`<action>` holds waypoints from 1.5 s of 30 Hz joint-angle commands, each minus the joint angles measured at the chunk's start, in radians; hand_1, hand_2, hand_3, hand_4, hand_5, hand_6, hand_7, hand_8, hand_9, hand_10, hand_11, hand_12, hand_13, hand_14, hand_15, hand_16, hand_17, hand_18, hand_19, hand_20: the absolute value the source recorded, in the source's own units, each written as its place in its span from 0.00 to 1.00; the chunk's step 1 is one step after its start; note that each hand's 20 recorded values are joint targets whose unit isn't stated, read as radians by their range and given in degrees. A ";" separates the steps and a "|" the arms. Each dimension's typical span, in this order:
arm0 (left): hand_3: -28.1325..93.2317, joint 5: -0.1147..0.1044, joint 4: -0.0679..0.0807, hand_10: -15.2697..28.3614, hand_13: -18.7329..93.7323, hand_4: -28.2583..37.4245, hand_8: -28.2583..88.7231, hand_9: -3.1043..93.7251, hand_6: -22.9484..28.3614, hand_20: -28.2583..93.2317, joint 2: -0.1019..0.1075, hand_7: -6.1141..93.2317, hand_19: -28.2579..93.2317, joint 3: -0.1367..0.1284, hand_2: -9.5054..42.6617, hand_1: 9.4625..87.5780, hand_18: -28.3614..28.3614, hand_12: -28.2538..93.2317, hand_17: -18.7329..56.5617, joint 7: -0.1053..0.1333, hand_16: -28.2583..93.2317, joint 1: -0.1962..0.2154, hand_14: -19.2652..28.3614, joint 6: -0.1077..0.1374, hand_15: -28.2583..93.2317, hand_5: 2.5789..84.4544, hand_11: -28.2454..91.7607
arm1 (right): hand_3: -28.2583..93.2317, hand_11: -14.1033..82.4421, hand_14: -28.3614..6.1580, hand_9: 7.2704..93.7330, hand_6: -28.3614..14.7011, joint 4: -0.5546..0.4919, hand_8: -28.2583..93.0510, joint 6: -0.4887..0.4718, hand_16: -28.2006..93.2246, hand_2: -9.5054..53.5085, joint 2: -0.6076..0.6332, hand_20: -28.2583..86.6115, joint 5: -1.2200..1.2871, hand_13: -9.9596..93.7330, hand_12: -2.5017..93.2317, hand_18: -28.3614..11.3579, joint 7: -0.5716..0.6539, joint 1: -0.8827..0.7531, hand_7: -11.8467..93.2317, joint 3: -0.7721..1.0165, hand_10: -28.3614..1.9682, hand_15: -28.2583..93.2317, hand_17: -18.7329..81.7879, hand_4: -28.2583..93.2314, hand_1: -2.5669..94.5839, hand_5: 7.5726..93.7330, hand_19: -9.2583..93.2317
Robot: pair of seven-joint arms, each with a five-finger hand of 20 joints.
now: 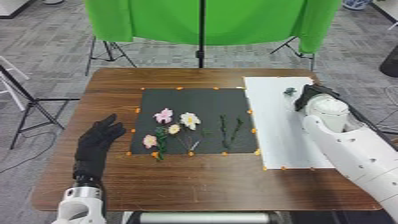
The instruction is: Arrange flowers
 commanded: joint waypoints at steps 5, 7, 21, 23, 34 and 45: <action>0.80 0.001 -0.003 0.67 0.47 0.00 0.19 0.51 0.54 0.38 -0.007 0.18 0.36 -0.002 0.28 0.16 0.74 0.32 0.26 -0.007 0.19 0.023 0.80 0.001 0.51 0.53 0.42 | 0.71 0.24 0.77 0.92 0.62 -0.194 0.32 0.251 0.50 0.00 0.041 0.78 -0.036 0.96 0.43 0.47 -0.049 -0.091 0.31 0.036 0.61 0.78 0.88 0.10 0.66 0.79 1.00; 0.80 0.004 -0.002 0.67 0.47 0.00 0.19 0.51 0.54 0.38 -0.008 0.18 0.36 0.000 0.28 0.16 0.74 0.32 0.26 -0.007 0.19 0.022 0.80 -0.003 0.51 0.53 0.42 | 0.71 0.24 0.77 0.93 0.63 -0.245 0.32 0.282 0.50 0.00 0.044 0.79 -0.041 0.96 0.44 0.47 -0.077 -0.086 0.31 0.009 0.61 0.78 0.88 0.10 0.66 0.80 1.00; 0.80 0.005 0.007 0.67 0.47 0.00 0.19 0.51 0.54 0.38 -0.009 0.18 0.36 0.010 0.28 0.16 0.74 0.32 0.26 -0.017 0.19 0.001 0.80 -0.012 0.51 0.53 0.42 | 0.73 0.24 0.78 0.95 0.66 -0.252 0.32 0.380 0.51 0.00 -0.037 0.81 -0.083 0.96 0.45 0.46 -0.288 0.041 0.34 -0.288 0.66 0.80 0.88 0.09 0.65 0.81 1.00; 0.80 0.007 0.006 0.67 0.47 0.00 0.19 0.51 0.54 0.38 -0.008 0.18 0.36 0.009 0.28 0.16 0.74 0.32 0.26 -0.016 0.19 0.002 0.80 -0.013 0.51 0.53 0.42 | 0.73 0.24 0.78 0.95 0.66 -0.241 0.31 0.376 0.51 0.00 -0.042 0.81 -0.087 0.96 0.46 0.46 -0.298 0.040 0.35 -0.299 0.67 0.80 0.88 0.08 0.64 0.81 1.00; 0.80 0.005 0.006 0.67 0.47 0.00 0.19 0.51 0.55 0.38 -0.011 0.18 0.36 0.008 0.28 0.16 0.74 0.32 0.26 -0.014 0.19 0.008 0.80 -0.014 0.51 0.53 0.42 | 0.74 0.24 0.78 0.94 0.68 -0.232 0.30 0.370 0.51 0.00 -0.025 0.82 -0.099 0.96 0.46 0.45 -0.313 0.014 0.36 -0.310 0.67 0.80 0.87 0.08 0.64 0.80 1.00; 0.80 0.003 0.007 0.67 0.47 0.00 0.19 0.51 0.55 0.38 -0.009 0.18 0.36 0.006 0.28 0.16 0.74 0.32 0.26 -0.013 0.19 0.008 0.80 -0.017 0.51 0.53 0.42 | 0.74 0.23 0.77 0.93 0.69 -0.246 0.29 0.366 0.51 0.00 0.005 0.82 -0.115 0.95 0.46 0.44 -0.316 0.001 0.37 -0.302 0.66 0.80 0.86 0.08 0.64 0.79 1.00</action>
